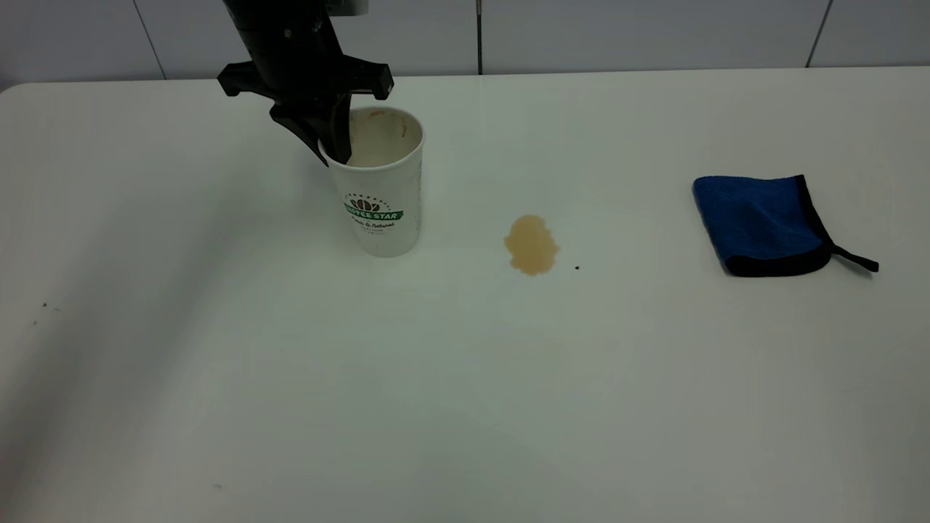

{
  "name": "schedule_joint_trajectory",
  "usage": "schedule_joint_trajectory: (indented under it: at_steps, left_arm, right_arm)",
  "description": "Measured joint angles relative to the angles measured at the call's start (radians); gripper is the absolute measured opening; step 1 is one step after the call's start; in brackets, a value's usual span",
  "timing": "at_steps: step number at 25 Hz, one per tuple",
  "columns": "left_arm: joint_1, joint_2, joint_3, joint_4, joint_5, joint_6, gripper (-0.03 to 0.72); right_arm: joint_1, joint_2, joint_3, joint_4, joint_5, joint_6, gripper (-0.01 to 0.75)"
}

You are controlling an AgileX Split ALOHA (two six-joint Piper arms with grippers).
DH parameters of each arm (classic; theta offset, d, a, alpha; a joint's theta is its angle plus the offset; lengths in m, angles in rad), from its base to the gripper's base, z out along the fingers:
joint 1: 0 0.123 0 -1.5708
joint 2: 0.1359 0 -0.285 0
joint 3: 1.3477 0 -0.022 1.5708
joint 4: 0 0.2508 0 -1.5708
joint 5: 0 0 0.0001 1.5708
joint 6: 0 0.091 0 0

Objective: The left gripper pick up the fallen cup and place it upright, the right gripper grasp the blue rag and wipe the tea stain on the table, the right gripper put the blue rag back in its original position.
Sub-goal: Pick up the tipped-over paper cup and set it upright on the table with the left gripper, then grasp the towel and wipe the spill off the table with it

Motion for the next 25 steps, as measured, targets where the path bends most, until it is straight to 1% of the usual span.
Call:
schedule_joint_trajectory:
  at_steps: [1,3,5,7,10,11,13,16,21,25]
  left_arm:
    - [0.000,0.000,0.000,0.000,0.000,0.001,0.051]
    - [0.000,0.000,0.000,-0.001,-0.001,0.001,0.115]
    - [0.000,0.000,0.000,-0.004,-0.004,0.004,0.199]
    - [0.000,-0.001,0.000,-0.004,-0.009,0.004,0.306]
    - [0.000,-0.019,0.000,-0.003,-0.022,0.004,0.439]
    - [0.000,-0.030,0.000,-0.003,-0.023,0.004,0.475]
    - [0.000,-0.063,0.000,-0.003,-0.017,0.004,0.524]
    - [-0.002,-0.122,0.000,-0.003,0.022,0.004,0.553]
    - [-0.022,-0.263,0.000,-0.001,0.098,0.004,0.557]
    - [-0.062,-0.414,0.000,0.000,0.168,0.004,0.557]
  right_arm:
    - [0.000,0.000,0.000,0.000,0.000,0.000,0.553]
    - [0.000,0.000,0.000,0.000,0.000,0.000,0.553]
    - [0.000,0.000,0.000,0.000,0.000,0.000,0.553]
    - [0.000,0.000,0.000,0.000,0.000,0.000,0.553]
    - [0.000,0.000,0.000,0.000,0.000,0.000,0.553]
    - [0.000,0.000,0.000,0.000,0.000,0.000,0.553]
    - [0.000,0.000,0.000,0.000,0.000,0.000,0.553]
    - [0.000,0.000,0.000,0.000,0.000,0.000,0.553]
    - [0.000,0.000,0.000,0.000,0.000,0.000,0.553]
    - [0.000,0.000,0.000,0.000,0.000,0.000,0.553]
